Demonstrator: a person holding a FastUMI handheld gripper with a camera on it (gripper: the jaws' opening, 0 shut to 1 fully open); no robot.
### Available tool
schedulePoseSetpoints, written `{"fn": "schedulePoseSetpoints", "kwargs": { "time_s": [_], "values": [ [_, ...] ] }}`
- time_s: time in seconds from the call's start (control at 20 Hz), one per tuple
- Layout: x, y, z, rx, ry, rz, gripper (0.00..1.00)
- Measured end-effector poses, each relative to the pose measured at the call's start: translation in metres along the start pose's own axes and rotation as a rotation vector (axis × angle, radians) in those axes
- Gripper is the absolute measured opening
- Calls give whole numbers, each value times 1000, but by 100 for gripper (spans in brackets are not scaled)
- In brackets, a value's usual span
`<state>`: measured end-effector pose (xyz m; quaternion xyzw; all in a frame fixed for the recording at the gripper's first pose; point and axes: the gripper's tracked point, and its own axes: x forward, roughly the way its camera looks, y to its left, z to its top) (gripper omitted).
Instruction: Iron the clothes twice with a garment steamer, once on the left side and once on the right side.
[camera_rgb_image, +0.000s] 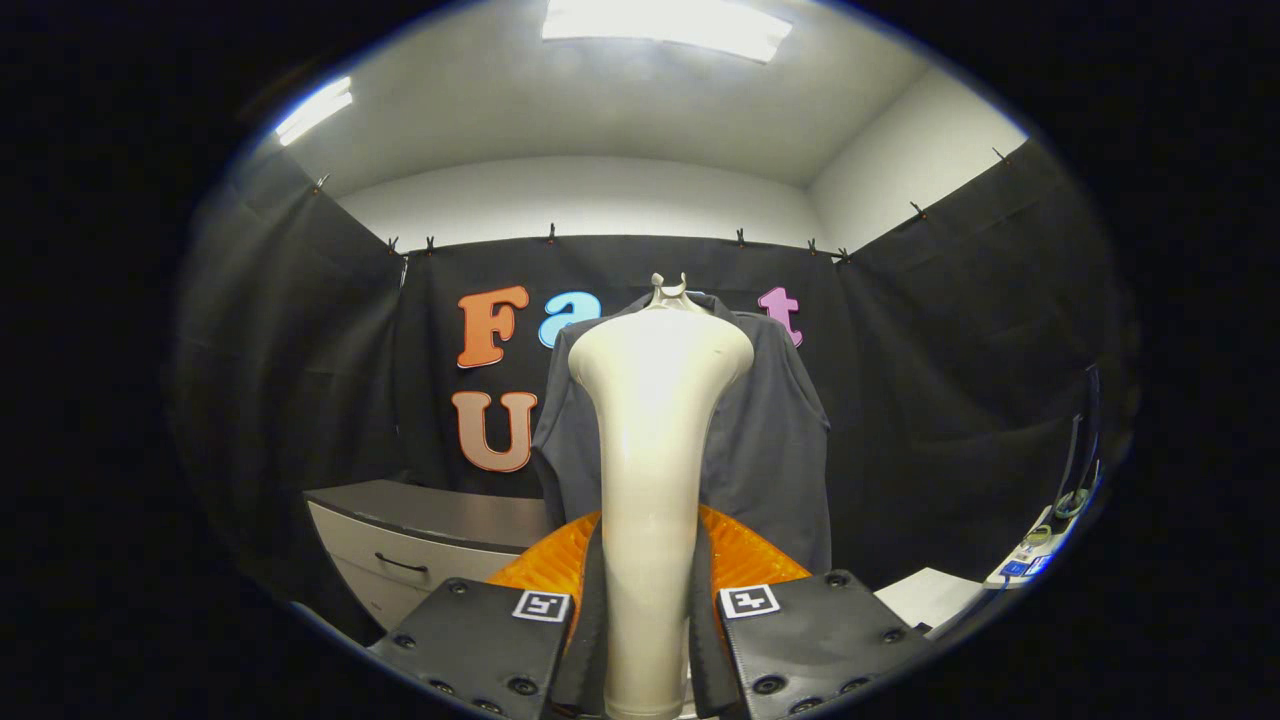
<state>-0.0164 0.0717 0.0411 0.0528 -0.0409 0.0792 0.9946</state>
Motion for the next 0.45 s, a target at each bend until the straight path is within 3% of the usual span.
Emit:
{"fn": "schedulePoseSetpoints", "kwargs": {
  "time_s": [0.45],
  "values": [
    [-1, -1, -3, 12, 7, 8, 41]
  ]
}}
